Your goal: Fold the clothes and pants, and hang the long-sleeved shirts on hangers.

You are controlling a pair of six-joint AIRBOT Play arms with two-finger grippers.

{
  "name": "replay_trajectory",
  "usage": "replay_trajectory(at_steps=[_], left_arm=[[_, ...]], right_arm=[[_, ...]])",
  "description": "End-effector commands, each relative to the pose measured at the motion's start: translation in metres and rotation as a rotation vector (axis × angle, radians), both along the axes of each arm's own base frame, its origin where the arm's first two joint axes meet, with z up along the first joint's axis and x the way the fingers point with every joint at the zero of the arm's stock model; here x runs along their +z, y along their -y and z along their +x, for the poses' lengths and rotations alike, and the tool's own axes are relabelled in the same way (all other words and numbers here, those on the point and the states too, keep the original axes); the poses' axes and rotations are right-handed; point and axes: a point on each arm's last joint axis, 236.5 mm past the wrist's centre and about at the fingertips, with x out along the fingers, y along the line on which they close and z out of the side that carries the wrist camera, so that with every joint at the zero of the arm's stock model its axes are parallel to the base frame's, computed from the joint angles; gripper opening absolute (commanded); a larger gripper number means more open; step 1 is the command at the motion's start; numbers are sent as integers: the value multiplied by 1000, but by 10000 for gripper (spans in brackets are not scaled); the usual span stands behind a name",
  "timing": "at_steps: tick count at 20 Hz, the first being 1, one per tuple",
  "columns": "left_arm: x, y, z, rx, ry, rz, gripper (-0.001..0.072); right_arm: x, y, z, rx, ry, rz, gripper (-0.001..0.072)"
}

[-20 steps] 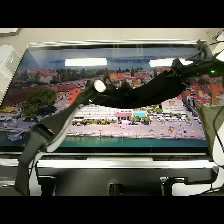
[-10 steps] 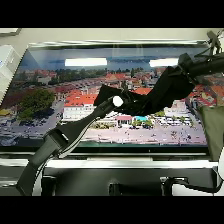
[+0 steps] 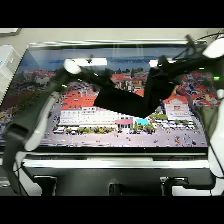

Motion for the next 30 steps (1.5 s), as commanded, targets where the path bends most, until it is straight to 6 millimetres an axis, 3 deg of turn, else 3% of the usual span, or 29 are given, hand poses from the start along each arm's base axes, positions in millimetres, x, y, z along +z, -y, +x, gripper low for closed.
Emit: replay_trajectory(at_steps=[1, 4, 7, 10, 13, 16, 17, 20, 21, 23, 25, 26, 28, 30], left_arm=[[56, -94, -1, 9, 99, 99, 15], [89, -131, -11, 28, 136, 114, 15], [106, -148, -20, 24, 167, 128, 15], [108, -151, -22, 17, 171, 132, 15], [107, -146, -24, 1, 178, 134, 15], [106, -146, -24, -4, 180, 137, 15], [103, -146, -24, -7, 178, 139, 15], [98, -146, -25, -10, 166, 141, 16], [98, -146, -25, -10, 167, 141, 16], [98, -147, -24, -9, 166, 140, 16], [98, -147, -24, -9, 166, 141, 16], [98, -147, -24, -9, 166, 141, 16], [98, -147, -24, -9, 166, 141, 16], [98, -147, -24, -16, 174, 144, 16]], right_arm=[[-44, -61, 15, -11, -61, 9, 32], [-73, -117, 33, -47, -57, 66, 32], [-100, -158, 46, -89, -63, 125, 32], [-124, -179, 64, -132, -51, 188, 34], [-120, -192, 86, -193, -5, 301, 59], [-107, -204, 83, -187, -24, 381, 486], [-99, -209, 76, -158, -34, 401, 541], [-72, -209, 52, -36, -13, 363, 544], [-63, -201, 45, -1, 4, 329, 544], [-47, -154, 45, 1, 37, 226, 560], [-33, -85, 49, -52, 54, 121, 576], [-32, -51, 48, -69, 48, 72, 643], [-42, 14, 37, -71, -18, -2, 676], [-61, 58, 21, -40, -100, -12, 676]])
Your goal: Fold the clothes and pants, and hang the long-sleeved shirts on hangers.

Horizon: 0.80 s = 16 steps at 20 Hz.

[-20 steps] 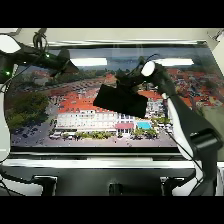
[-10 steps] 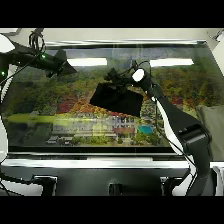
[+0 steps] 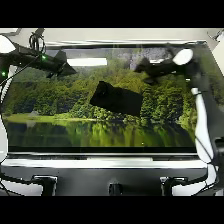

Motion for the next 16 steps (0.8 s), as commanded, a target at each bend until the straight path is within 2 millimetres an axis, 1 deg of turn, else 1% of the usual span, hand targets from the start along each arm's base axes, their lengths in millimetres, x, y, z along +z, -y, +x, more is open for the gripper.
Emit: replay_trajectory(at_steps=[1, 3, 4, 5, 6, 9, 13, 16], left_arm=[[0, 0, 0, -15, 15, 8, 16], [0, 0, 0, -27, 26, 13, 16], [0, -1, 0, -25, 26, 14, 16], [-1, -2, 1, -24, 27, 17, 16], [-1, -2, 1, -23, 26, 20, 16], [-1, -2, 1, -23, 27, 19, 16], [-1, -2, 1, -22, 27, 20, 16], [-1, -2, 1, -22, 27, 20, 16]], right_arm=[[-25, 77, -33, 66, -123, -46, 677], [-50, 85, -37, 87, -141, -7, 687], [-65, 83, -40, 103, -155, 3, 687], [-82, 78, -43, 118, -172, 22, 690], [-94, 69, -45, 131, -178, 54, 690], [-132, 52, -45, 124, -187, 95, 690], [-165, 27, -48, 170, -219, 123, 689], [-181, 12, -45, 177, -219, 115, 682]])
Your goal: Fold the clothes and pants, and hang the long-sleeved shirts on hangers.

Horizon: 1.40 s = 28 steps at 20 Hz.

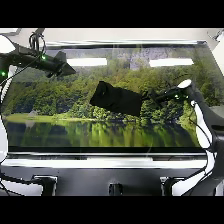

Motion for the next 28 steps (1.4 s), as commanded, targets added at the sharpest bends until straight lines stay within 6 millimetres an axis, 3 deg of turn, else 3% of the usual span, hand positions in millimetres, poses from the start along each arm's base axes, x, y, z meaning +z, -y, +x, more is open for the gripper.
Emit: replay_trajectory(at_steps=[1, 7, 10, 12, 13, 16, 19, 21, 23, 25, 28], left_arm=[[0, -1, 1, 2, 1, 1, 17], [0, -1, 1, 2, 1, 1, 16], [0, -1, 1, 2, 1, 1, 17], [-1, -1, 1, 2, 0, 1, 17], [-1, -1, 1, 2, 0, 1, 17], [-1, -1, 1, 2, 0, 1, 17], [-1, -1, 1, 2, 0, 1, 17], [-1, -1, 1, 2, 0, 1, 17], [-1, -1, 0, 2, -1, 1, 17], [-1, -1, 0, 1, -1, 1, 17], [-1, -1, 0, 1, -1, 1, 17]], right_arm=[[-18, -18, 6, 5, 19, 7, 674], [-20, -37, 18, -7, 64, 16, 653], [-21, -39, 19, -19, 59, 32, 407], [-17, -42, 24, -28, 77, 50, 99], [-13, -46, 26, -30, 90, 73, 36], [14, -53, 39, -81, 126, 147, 32], [52, -43, 72, -119, 234, 110, 31], [78, -15, 104, -196, 317, 15, 31], [112, 32, 136, -329, 396, -47, 31], [147, 95, 155, -472, 451, -81, 30], [190, 196, 158, -645, 519, -127, 30]])
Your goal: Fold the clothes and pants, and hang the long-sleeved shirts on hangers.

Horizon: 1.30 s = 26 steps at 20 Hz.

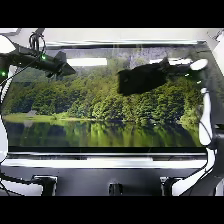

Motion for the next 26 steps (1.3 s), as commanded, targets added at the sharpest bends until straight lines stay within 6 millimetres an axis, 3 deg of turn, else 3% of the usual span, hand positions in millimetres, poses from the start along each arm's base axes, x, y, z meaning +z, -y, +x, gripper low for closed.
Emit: replay_trajectory(at_steps=[1, 3, 6, 9, 11, 15, 19, 26], left_arm=[[0, 0, 0, 0, -1, 0, 17], [0, 0, 0, 1, -1, 0, 17], [0, 0, 0, 0, -1, -1, 17], [0, 2, -1, 0, -3, -5, 17], [0, 2, -1, 12, -16, -11, 17], [1, 2, -1, 21, -25, -19, 17], [6, 9, -3, 8, -29, -52, 17], [8, 21, -9, -19, -31, -65, 17]], right_arm=[[54, 123, 2, -250, 81, -30, 30], [68, 185, -12, -364, 98, -19, 30], [72, 261, -47, -505, 77, 8, 30], [67, 315, -92, -591, 12, -6, 30], [60, 337, -122, -640, -53, 6, 30], [62, 355, -176, -703, -170, 31, 31], [72, 363, -214, -748, -234, -4, 31], [89, 335, -256, -710, -345, -27, 31]])
